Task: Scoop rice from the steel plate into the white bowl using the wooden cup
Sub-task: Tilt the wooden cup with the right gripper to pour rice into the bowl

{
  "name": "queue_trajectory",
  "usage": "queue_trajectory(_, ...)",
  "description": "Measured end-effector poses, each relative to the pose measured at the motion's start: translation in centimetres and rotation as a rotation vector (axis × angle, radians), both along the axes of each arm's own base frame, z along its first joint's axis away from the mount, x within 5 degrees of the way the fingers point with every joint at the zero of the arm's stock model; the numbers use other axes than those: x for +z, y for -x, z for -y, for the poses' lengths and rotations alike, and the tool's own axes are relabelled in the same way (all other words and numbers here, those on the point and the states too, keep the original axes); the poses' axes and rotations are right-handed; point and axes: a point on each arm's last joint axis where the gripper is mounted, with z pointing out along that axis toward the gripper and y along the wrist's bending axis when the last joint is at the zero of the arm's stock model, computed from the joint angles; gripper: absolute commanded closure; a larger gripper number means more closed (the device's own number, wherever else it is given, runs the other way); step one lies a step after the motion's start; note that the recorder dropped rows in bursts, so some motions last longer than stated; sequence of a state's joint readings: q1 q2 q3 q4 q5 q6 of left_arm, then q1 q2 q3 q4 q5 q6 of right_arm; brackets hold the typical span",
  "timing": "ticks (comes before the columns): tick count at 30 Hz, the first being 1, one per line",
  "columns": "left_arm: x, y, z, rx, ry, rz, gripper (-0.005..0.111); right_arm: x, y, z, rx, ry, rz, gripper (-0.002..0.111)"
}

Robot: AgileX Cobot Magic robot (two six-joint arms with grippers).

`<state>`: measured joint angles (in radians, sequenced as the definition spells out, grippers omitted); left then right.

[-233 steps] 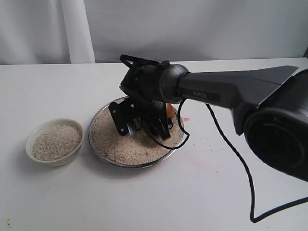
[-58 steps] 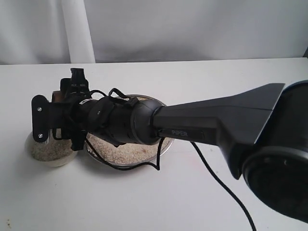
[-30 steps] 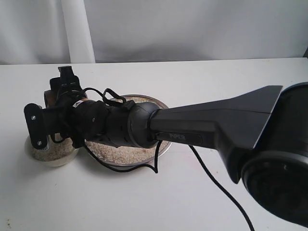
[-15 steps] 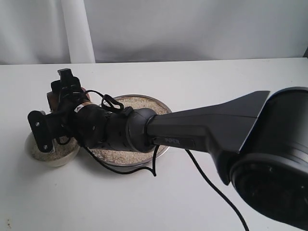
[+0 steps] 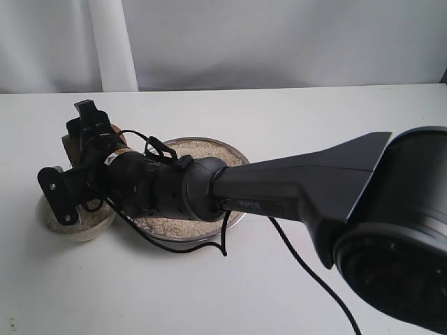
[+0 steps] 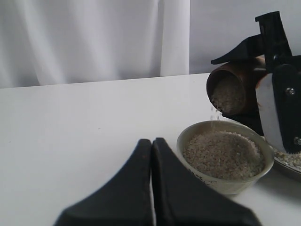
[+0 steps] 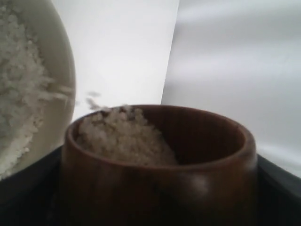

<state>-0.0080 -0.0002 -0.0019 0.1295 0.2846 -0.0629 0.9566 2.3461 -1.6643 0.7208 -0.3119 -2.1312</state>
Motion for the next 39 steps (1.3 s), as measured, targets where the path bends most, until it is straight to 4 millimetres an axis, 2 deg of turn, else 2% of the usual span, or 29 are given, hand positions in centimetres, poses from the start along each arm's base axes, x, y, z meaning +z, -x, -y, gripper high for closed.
queue_trajectory(39, 0.00, 0.00, 0.00, 0.000, 0.000, 0.000, 0.107, 0.35, 0.42, -0.59, 0.163, 0.139, 0.195, 0.108)
